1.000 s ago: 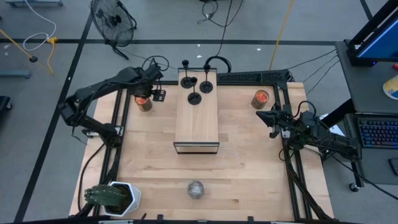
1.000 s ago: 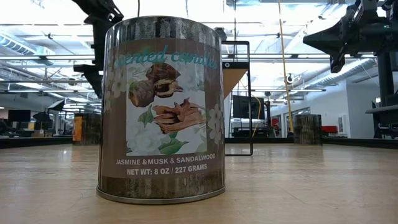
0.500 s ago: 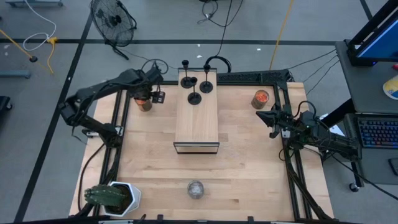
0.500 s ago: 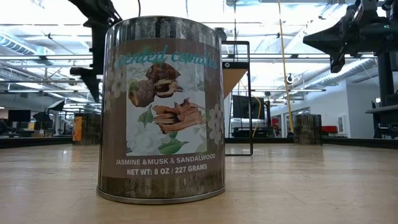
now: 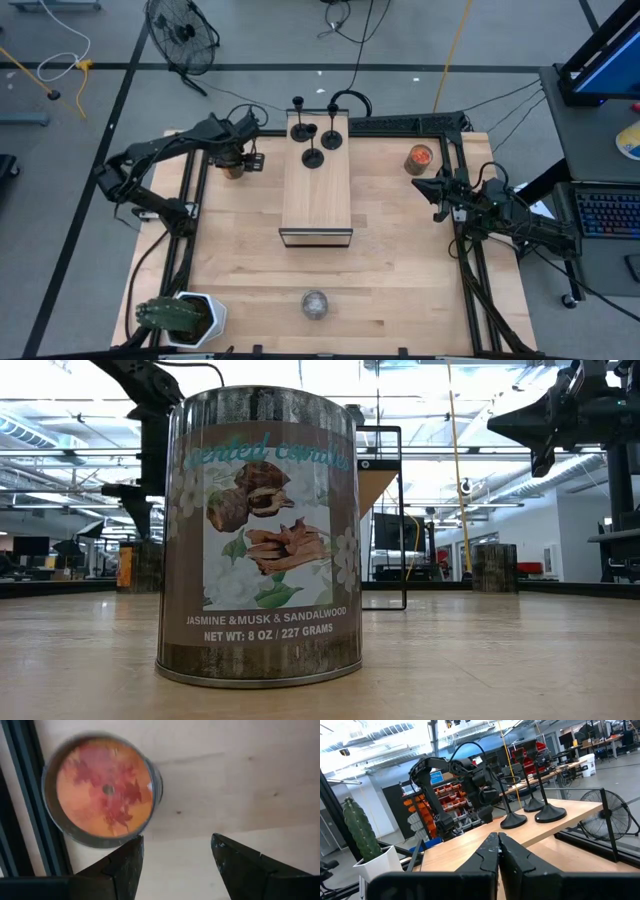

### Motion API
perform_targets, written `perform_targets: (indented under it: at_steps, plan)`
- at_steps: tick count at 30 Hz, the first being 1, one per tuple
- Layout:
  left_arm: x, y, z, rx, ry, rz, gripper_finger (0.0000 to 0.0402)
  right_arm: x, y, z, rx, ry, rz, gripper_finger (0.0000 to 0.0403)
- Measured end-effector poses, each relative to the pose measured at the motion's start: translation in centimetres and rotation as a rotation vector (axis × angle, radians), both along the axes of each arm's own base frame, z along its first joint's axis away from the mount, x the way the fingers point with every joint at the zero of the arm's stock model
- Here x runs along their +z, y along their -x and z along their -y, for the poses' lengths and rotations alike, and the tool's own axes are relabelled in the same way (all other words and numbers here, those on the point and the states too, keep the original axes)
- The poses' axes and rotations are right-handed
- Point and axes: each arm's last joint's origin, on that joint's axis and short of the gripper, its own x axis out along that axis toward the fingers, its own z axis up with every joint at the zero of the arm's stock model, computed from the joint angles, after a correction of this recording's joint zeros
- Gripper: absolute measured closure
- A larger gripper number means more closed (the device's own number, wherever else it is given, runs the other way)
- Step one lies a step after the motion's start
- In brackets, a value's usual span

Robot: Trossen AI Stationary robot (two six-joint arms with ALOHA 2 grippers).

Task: Pick & Place candle stick holders
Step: Put the left orange container candle on the shelf

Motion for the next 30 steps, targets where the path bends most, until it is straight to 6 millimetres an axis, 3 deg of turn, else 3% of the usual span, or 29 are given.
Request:
perform_targets:
  at_steps: [10, 18, 30]
  plan:
    - [-0.6, 0.2, 0.4, 0.029, 0.002, -0.021, 0.0161, 0.0, 0.0, 0.0, 0.003, -0.019, 0.006, 0.0403]
    - [1.5, -0.4, 1.5, -0.008, -0.044, 0.055, 0.0161, 0.0, 0.0, 0.0, 0.003, -0.02, 0.006, 0.0403]
    - [0.4, 0.0, -0.2, -0.017, -0.096, -0.055, 0.016, 0.0, 0.0, 0.0, 0.003, -0.02, 0.006, 0.0403]
